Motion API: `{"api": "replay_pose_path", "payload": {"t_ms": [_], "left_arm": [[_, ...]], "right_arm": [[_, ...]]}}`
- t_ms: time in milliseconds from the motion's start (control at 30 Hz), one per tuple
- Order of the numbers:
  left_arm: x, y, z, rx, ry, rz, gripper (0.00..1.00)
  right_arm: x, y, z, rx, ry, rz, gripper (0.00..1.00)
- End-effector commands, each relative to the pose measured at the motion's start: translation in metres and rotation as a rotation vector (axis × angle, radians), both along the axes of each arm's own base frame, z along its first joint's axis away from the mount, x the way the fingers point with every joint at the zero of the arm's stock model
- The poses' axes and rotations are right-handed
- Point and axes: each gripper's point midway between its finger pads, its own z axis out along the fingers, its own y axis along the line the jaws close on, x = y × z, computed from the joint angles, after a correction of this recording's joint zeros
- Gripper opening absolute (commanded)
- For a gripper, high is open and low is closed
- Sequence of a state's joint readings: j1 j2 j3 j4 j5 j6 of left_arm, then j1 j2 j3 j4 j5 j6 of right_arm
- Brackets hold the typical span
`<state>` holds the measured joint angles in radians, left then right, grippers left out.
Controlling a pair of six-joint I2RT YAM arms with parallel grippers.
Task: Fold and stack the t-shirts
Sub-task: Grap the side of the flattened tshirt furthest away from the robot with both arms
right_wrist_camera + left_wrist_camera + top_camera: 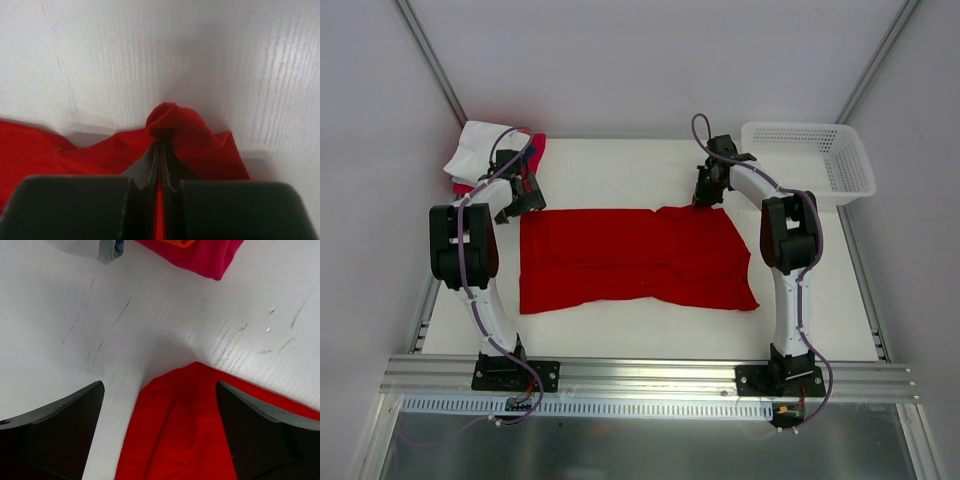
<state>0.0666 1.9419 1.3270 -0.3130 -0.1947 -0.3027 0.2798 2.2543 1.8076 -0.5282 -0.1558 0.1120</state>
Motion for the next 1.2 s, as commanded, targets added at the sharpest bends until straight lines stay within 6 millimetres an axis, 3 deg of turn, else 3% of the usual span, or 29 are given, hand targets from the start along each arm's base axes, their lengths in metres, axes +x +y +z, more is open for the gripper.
{"api": "replay_pose_path", "payload": {"t_ms": [0, 267, 300, 333, 367, 633, 800, 1033, 1100, 1167], "left_arm": [[0.007, -0.005, 0.014, -0.062, -0.033, -0.019, 0.95], [0.008, -0.005, 0.019, -0.064, -0.054, -0.01, 0.85], [0.006, -0.005, 0.018, -0.064, -0.05, -0.011, 0.82], [0.006, -0.004, 0.018, -0.061, -0.05, 0.0, 0.71], [0.005, -0.003, 0.018, -0.058, -0.049, 0.003, 0.69], [-0.002, 0.002, 0.015, -0.03, -0.037, 0.023, 0.68], [-0.007, 0.004, 0.011, -0.017, -0.021, 0.033, 0.6], [-0.011, 0.007, 0.006, -0.009, -0.009, 0.044, 0.43], [-0.011, 0.006, 0.006, -0.007, -0.007, 0.042, 0.31], [-0.01, 0.008, 0.007, -0.005, -0.012, 0.047, 0.25]], "right_arm": [[0.001, -0.006, 0.033, -0.012, -0.066, 0.007, 0.01], [0.001, -0.007, 0.031, -0.014, -0.062, 0.005, 0.01], [0.001, -0.007, 0.029, -0.015, -0.06, 0.004, 0.01], [0.001, -0.007, 0.029, -0.013, -0.059, 0.003, 0.0], [0.001, -0.006, 0.029, -0.014, -0.059, 0.006, 0.0], [0.0, -0.006, 0.028, -0.013, -0.054, 0.004, 0.0], [-0.001, -0.007, 0.028, -0.016, -0.053, 0.002, 0.01], [-0.003, -0.009, 0.029, -0.026, -0.057, 0.004, 0.0], [-0.003, -0.009, 0.029, -0.024, -0.056, 0.004, 0.0], [-0.003, -0.009, 0.029, -0.022, -0.055, 0.003, 0.0]]}}
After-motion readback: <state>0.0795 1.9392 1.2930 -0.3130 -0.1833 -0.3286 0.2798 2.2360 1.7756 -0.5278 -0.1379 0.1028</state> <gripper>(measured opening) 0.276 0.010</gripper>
